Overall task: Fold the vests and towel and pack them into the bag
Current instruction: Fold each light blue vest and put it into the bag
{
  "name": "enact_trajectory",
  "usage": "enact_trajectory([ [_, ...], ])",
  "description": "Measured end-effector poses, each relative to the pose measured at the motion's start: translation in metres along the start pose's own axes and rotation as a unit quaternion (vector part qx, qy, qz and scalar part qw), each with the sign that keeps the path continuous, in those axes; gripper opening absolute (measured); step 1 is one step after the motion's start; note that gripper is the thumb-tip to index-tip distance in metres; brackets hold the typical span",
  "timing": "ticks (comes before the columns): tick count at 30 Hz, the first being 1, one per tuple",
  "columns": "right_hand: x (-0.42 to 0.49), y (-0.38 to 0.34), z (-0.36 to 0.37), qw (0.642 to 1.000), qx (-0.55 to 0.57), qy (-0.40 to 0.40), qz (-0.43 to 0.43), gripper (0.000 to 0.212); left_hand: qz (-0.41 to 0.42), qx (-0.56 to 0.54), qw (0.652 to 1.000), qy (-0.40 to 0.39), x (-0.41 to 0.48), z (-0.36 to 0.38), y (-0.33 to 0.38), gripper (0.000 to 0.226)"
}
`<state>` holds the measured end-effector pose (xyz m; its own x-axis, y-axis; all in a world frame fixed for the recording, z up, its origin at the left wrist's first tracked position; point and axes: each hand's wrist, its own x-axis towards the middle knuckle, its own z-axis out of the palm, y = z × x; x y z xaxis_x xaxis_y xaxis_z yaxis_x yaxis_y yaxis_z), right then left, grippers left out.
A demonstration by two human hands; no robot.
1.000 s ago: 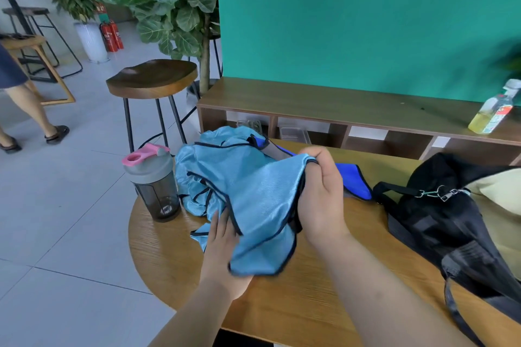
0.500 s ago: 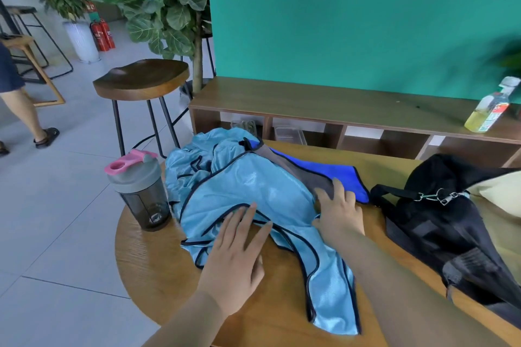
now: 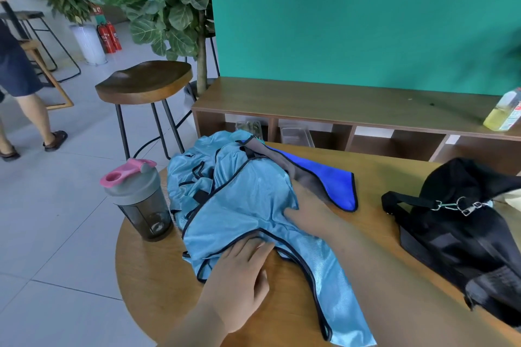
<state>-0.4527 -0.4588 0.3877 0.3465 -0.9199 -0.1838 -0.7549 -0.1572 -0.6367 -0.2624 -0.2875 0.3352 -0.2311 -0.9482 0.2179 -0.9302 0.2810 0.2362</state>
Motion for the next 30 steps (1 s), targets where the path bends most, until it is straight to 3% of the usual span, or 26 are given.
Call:
enact_trajectory([
  [4,-0.009,0.012,0.013,0.985,-0.108,0.126,0.042,0.078,-0.003,0.002,1.0,0.008,-0.001,-0.001,0.001,0.051],
  [8,-0.023,0.012,0.017,0.99,-0.091,0.091,0.055,0.089,-0.009,-0.002,1.0,-0.001,-0.001,-0.003,0.0,0.051],
  [11,-0.056,0.017,0.034,0.98,-0.136,0.141,0.034,0.082,-0.014,0.009,1.0,0.009,-0.002,-0.004,0.001,0.051],
  [15,-0.101,0.047,0.061,0.957,-0.215,0.184,-0.065,0.07,-0.007,0.02,0.999,0.032,-0.004,-0.005,0.003,0.046],
  [19,-0.119,0.071,0.059,0.946,-0.193,0.212,-0.153,0.055,0.071,0.083,0.99,0.084,-0.009,-0.003,0.007,0.039],
  [23,-0.143,0.083,0.05,0.925,-0.227,0.188,-0.24,0.051,0.107,0.172,0.963,0.177,-0.015,0.0,0.011,0.055],
  [25,-0.155,0.087,0.044,0.902,-0.263,0.2,-0.277,0.039,0.133,0.197,0.958,0.16,-0.017,-0.001,0.013,0.063],
  [27,-0.167,0.091,0.035,0.903,-0.278,0.198,-0.261,0.039,0.153,0.19,0.964,0.105,-0.015,0.001,0.012,0.065],
  [30,-0.184,0.106,0.014,0.953,-0.219,0.162,-0.136,0.064,0.156,0.169,0.973,0.037,-0.011,0.01,0.007,0.057],
])
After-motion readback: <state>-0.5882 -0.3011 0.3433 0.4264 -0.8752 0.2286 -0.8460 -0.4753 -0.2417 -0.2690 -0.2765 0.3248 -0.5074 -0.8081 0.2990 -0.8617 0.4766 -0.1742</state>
